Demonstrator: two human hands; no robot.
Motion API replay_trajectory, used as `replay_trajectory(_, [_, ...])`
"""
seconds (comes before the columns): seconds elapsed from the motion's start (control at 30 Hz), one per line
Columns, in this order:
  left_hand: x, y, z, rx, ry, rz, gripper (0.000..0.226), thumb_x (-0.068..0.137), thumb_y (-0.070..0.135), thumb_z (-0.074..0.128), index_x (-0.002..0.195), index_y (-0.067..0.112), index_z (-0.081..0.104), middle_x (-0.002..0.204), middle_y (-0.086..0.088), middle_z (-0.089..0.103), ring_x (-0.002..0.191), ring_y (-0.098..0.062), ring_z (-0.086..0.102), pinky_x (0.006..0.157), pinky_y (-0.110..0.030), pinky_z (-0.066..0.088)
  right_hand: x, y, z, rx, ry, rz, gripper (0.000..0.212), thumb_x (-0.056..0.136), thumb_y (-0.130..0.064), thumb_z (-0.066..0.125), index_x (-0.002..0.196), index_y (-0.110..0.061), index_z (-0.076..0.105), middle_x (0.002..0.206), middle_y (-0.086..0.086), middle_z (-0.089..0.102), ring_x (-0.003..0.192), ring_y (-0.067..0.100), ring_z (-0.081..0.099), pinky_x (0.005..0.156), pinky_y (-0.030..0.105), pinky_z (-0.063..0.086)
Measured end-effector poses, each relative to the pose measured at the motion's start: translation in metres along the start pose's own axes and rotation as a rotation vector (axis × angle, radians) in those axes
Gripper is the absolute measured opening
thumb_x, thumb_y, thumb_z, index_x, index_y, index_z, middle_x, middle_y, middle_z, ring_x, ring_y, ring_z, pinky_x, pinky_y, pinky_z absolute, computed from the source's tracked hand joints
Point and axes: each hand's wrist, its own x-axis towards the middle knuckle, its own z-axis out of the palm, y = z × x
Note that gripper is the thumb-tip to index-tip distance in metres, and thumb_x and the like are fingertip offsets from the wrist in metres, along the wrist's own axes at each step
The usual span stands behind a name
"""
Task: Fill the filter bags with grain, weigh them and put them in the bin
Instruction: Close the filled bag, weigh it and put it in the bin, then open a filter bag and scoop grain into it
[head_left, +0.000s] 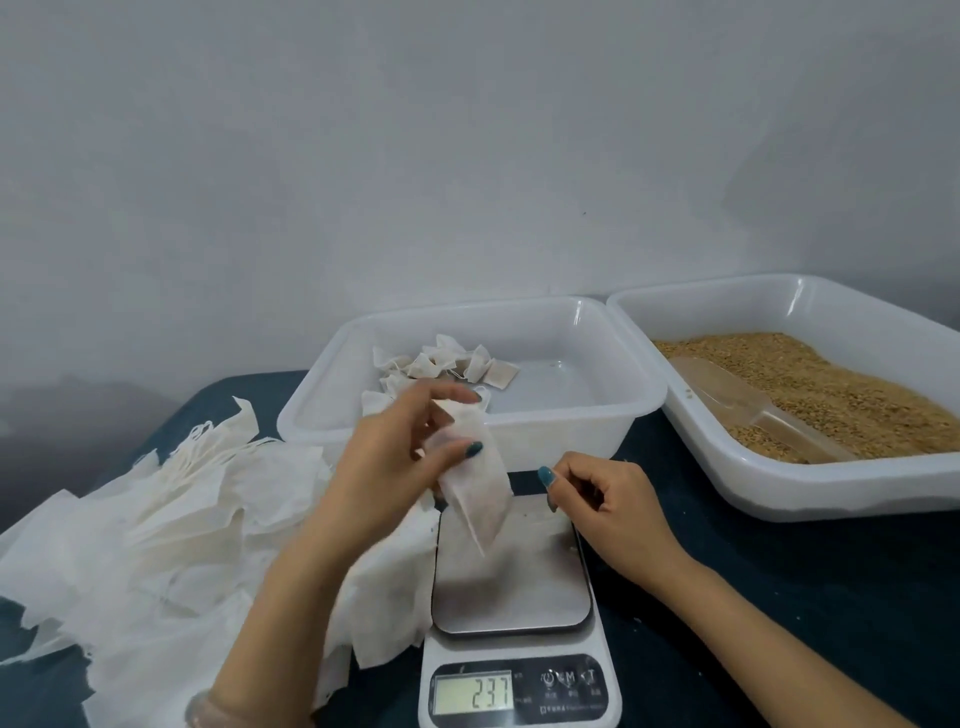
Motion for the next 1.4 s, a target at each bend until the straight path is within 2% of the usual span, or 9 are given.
replay_trajectory(0.2, [0.069,0.002,-0.072,0.435,0.116,0.038,0.027,0.087,0.008,0.070,0.101,0.031,0.070,0.077,0.020,0.067,0.075,0.006,0.059,0.070,-0.002,0.038,-0.001,0.000,0.000,-0.006,-0.029,-0.008,0.030,0.094,-0.038,0.057,0.064,-0.035,0.056,0.056,-0.019,0.055,0.049,0.008,0.051,0.054,0.013,0.034])
replay_trajectory(0.33, [0.092,-0.026,-0.090,0.729,-0.108,-0.057,0.021,0.088,0.004,0.067,0.097,0.021,0.075,0.089,0.008,0.072,0.081,-0.012,0.061,0.069,-0.010,0.036,-0.003,-0.002,0.000,-0.026,-0.028,-0.042,0.031,0.093,-0.045,0.052,0.065,-0.033,0.056,0.057,-0.020,0.056,0.050,0.008,0.052,0.052,0.012,0.034])
replay_trajectory(0.5, [0.088,-0.055,-0.088,0.890,-0.496,-0.240,0.042,0.086,0.006,0.066,0.069,0.044,0.069,0.063,0.032,0.061,0.070,0.006,0.059,0.062,-0.002,0.041,-0.003,0.000,0.001,-0.057,-0.039,-0.062,0.033,0.094,-0.050,0.049,0.067,-0.033,0.057,0.059,-0.022,0.057,0.053,0.007,0.056,0.053,0.011,0.037])
replay_trajectory(0.63, [0.079,-0.063,-0.088,0.830,-0.638,-0.363,0.039,0.096,0.016,0.051,0.076,0.047,0.066,0.092,0.023,0.068,0.088,-0.003,0.061,0.066,-0.012,0.046,-0.003,0.000,0.001,-0.048,-0.037,-0.061,0.032,0.095,-0.050,0.050,0.067,-0.035,0.057,0.061,-0.022,0.058,0.054,0.007,0.058,0.054,0.010,0.037])
replay_trajectory(0.73, [0.071,-0.051,-0.090,0.704,-0.593,-0.373,0.031,0.103,0.017,0.046,0.095,0.038,0.066,0.111,0.011,0.067,0.104,-0.012,0.060,0.093,-0.029,0.048,-0.003,0.000,0.001,-0.051,-0.025,-0.057,0.031,0.095,-0.047,0.051,0.066,-0.037,0.056,0.061,-0.022,0.058,0.053,0.007,0.057,0.053,0.010,0.037])
replay_trajectory(0.9, [0.031,-0.012,-0.085,0.748,-0.210,-0.055,0.018,0.096,0.026,0.059,0.085,0.041,0.063,0.081,0.028,0.067,0.081,0.004,0.062,0.071,-0.020,0.049,-0.002,0.004,0.001,-0.069,-0.025,-0.046,0.029,0.095,-0.038,0.056,0.066,-0.034,0.057,0.060,-0.021,0.058,0.051,0.007,0.056,0.053,0.009,0.035])
replay_trajectory(1.03, [-0.014,0.015,-0.051,0.664,-0.486,-0.048,0.007,0.087,0.042,0.068,0.089,0.035,0.069,0.083,0.024,0.070,0.079,0.007,0.063,0.072,-0.013,0.050,-0.003,0.001,0.002,-0.051,-0.025,-0.044,0.030,0.094,-0.045,0.053,0.066,-0.033,0.058,0.059,-0.021,0.058,0.052,0.008,0.056,0.053,0.010,0.036])
replay_trajectory(1.13, [-0.035,0.002,-0.019,0.976,-0.663,-0.146,0.034,0.089,0.054,0.059,0.117,0.034,0.060,0.113,0.015,0.061,0.107,-0.007,0.057,0.089,-0.026,0.047,-0.003,0.000,0.001,-0.065,-0.023,-0.041,0.031,0.094,-0.042,0.055,0.065,-0.033,0.058,0.059,-0.021,0.057,0.053,0.009,0.055,0.053,0.011,0.035])
replay_trajectory(1.4, [-0.017,0.001,-0.022,1.099,-0.361,-0.139,0.017,0.100,0.038,0.045,0.096,0.024,0.052,0.098,0.003,0.065,0.095,-0.023,0.061,0.074,-0.033,0.047,-0.003,-0.001,0.000,-0.065,-0.041,-0.010,0.029,0.096,-0.037,0.058,0.066,-0.035,0.058,0.061,-0.022,0.058,0.053,0.007,0.055,0.053,0.011,0.034])
